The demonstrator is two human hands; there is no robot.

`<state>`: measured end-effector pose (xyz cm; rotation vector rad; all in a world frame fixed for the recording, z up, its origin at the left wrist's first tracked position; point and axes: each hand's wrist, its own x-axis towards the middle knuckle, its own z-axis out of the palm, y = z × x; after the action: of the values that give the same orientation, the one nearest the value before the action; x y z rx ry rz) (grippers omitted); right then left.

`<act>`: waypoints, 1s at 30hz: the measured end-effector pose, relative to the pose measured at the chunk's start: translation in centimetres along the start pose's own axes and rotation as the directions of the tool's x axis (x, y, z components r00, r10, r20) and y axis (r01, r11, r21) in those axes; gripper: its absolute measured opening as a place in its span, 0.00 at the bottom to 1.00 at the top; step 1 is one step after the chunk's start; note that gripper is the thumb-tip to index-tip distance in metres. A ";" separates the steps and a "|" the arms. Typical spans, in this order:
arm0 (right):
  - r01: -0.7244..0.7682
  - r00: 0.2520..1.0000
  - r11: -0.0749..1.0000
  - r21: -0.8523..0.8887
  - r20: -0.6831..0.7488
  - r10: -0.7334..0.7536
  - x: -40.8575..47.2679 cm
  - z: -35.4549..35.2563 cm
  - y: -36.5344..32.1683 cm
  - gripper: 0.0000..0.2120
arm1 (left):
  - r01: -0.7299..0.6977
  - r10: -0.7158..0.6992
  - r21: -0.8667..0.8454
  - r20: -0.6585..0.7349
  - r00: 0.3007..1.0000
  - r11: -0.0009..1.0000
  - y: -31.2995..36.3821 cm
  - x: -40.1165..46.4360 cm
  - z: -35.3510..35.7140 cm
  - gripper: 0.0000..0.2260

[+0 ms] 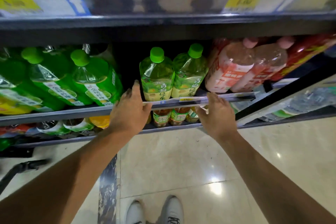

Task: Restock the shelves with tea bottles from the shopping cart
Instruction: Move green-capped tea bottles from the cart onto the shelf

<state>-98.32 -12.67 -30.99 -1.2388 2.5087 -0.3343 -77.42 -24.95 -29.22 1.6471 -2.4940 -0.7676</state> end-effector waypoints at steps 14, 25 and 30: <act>-0.121 0.989 0.992 -0.019 0.086 0.122 -25.3 -16.9 -10.1 0.33 | -0.202 0.175 0.125 0.202 0.964 0.971 7.2 -22.9 -16.7 0.29; -0.033 0.997 0.999 -0.018 -0.074 0.032 -24.7 -24.4 -16.5 0.35 | -0.257 0.247 0.091 0.110 0.963 0.962 9.2 -24.9 -24.8 0.32; -0.016 0.988 1.000 0.002 -0.153 0.017 -21.4 -25.4 -16.9 0.37 | -0.279 0.277 0.106 0.032 0.960 0.954 9.8 -21.2 -27.0 0.33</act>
<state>-83.67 -3.95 2.10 -1.2344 2.6454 -0.4427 -68.25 -13.39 3.35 1.2766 -2.7419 -0.6236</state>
